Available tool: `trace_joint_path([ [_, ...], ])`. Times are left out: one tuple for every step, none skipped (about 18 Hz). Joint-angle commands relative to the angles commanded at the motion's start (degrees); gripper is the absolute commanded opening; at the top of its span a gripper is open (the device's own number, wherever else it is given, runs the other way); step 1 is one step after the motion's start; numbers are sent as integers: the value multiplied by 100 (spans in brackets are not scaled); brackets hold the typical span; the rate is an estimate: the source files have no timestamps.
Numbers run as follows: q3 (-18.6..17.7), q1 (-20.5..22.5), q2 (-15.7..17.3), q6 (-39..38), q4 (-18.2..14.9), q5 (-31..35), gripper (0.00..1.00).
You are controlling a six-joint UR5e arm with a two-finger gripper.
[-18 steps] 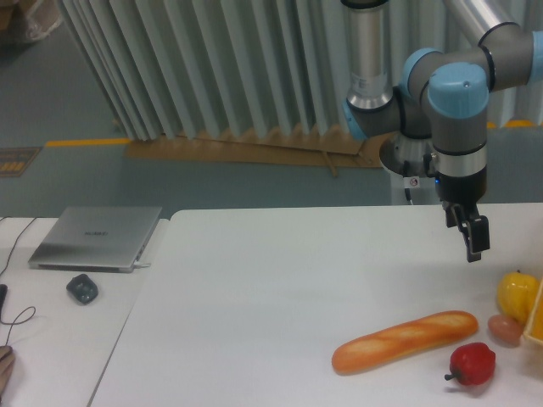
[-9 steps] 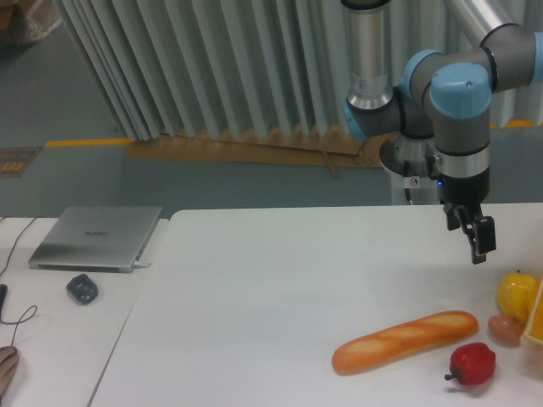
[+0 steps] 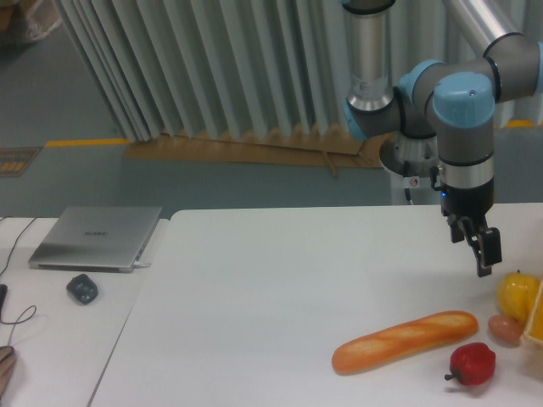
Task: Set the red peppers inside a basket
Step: 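Lower the open gripper toward the red bell pepper beside the bread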
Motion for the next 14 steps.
trace_joint_path([
  [9,0,-61,-9,9,0,100],
  [18,-9,-114,0,61,0,100],
  [35,-9,-184,9,105,0,100],
  [61,-9,-246,26,123,0,100],
  [70,-9,-307,18,123,17,100],
  [70,-9,-343,9,132,61,100],
  [70,-9,-361,-9,124,123,100],
  [62,-9,-396,-17,115,184,100],
  [62,-9,-431,-44,115,202,100],
  [62,-9,-466,-114,115,202,100],
  [53,-18,-484,-166,106,194,100],
  [35,-35,-501,-193,115,185,100],
  [35,-70,-554,-237,115,202,100],
  [53,-79,-571,-307,115,194,100],
])
